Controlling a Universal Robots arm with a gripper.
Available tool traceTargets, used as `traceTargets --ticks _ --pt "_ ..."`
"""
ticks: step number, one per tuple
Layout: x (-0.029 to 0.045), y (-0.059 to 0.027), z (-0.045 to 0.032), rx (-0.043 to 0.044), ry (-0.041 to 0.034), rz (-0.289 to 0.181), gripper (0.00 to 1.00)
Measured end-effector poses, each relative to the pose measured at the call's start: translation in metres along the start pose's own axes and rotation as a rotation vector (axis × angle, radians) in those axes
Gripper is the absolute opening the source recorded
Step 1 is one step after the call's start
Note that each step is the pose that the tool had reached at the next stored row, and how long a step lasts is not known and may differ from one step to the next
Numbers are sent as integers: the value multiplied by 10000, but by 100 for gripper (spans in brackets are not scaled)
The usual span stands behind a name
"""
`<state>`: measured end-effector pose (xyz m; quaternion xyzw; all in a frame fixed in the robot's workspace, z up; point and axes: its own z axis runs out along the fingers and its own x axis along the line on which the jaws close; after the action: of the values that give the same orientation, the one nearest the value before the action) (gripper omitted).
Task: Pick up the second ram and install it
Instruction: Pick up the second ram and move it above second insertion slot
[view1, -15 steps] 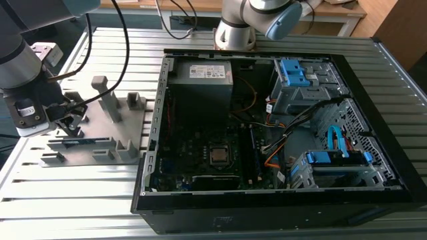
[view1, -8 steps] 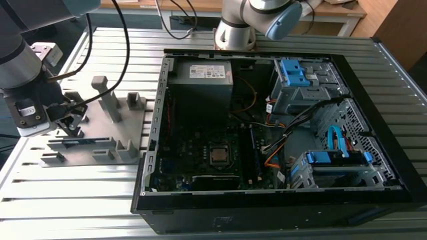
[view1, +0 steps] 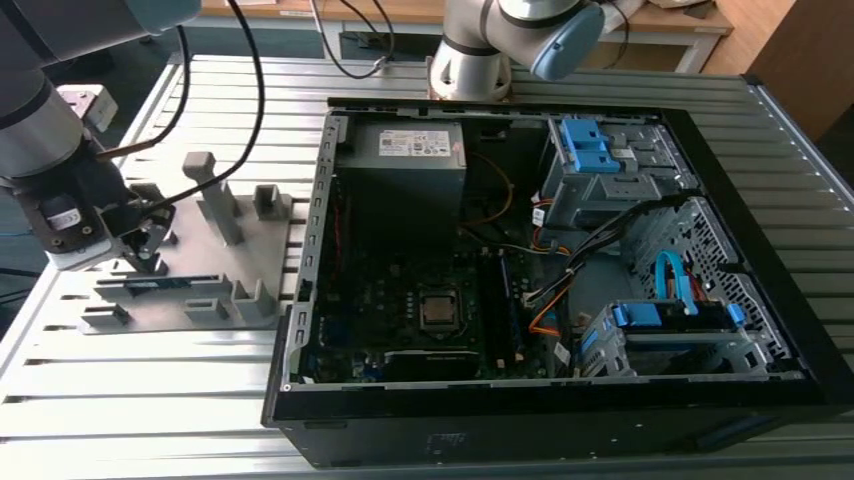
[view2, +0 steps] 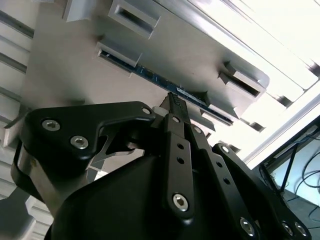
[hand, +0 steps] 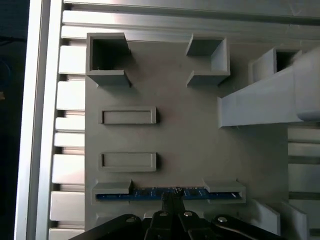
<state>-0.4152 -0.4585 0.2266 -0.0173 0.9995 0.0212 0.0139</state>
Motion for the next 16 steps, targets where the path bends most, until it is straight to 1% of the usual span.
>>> traceTargets --ticks 10,16 --pt "0 0 0 -31 48 -1127 10" --pt "0 0 0 -46 70 -1655 10"
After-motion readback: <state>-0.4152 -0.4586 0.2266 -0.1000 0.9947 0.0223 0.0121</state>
